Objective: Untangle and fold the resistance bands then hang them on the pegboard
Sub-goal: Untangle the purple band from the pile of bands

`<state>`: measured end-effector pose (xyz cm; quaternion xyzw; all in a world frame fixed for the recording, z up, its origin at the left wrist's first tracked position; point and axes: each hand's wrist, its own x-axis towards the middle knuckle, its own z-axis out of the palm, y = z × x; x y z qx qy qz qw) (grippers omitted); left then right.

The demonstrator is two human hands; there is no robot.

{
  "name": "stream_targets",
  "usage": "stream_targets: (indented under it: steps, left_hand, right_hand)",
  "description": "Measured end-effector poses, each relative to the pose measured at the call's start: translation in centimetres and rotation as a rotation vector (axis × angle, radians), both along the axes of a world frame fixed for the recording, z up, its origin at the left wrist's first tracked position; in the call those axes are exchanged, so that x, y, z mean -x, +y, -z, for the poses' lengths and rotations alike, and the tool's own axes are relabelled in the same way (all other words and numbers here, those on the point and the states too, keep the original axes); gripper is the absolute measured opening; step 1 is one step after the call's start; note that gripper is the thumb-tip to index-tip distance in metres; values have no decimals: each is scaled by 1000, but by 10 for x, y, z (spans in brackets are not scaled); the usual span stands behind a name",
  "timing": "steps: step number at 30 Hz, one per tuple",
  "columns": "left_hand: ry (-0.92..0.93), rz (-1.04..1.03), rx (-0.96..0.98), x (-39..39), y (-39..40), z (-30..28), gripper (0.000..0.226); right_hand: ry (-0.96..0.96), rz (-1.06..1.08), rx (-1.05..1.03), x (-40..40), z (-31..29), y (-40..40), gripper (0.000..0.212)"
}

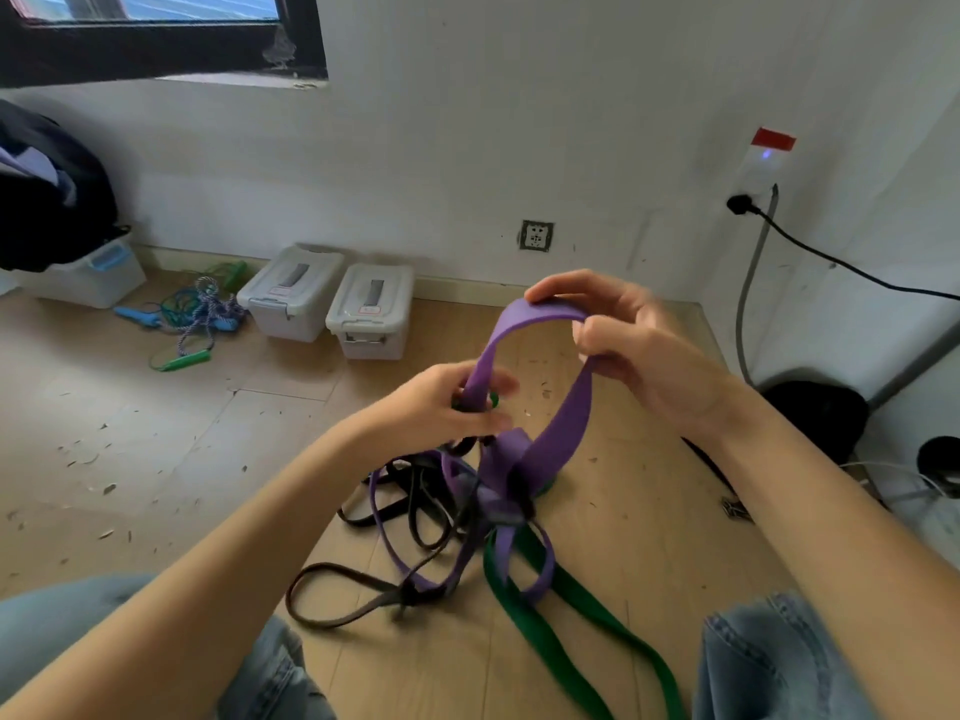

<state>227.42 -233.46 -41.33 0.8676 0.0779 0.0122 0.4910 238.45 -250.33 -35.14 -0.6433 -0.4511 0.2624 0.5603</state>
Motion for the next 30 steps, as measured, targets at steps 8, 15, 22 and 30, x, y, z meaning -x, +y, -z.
stream_targets:
  steps: [8,15,22,30]
  left_hand:
    - [177,-31,-364,10,20,-5,27]
    - [48,-260,-80,11,25,-16,28]
    - [-57,-372,399,24,24,-41,14]
    - [-173,-467,743,22,11,-56,9]
  right_hand:
    - [-131,431,-56,-3,10,5,23]
    - [-181,464,-190,-3,6,6,25]
    - [-201,363,77,-13,14,3,16]
    - [-452,441,241,-5,36,14,34]
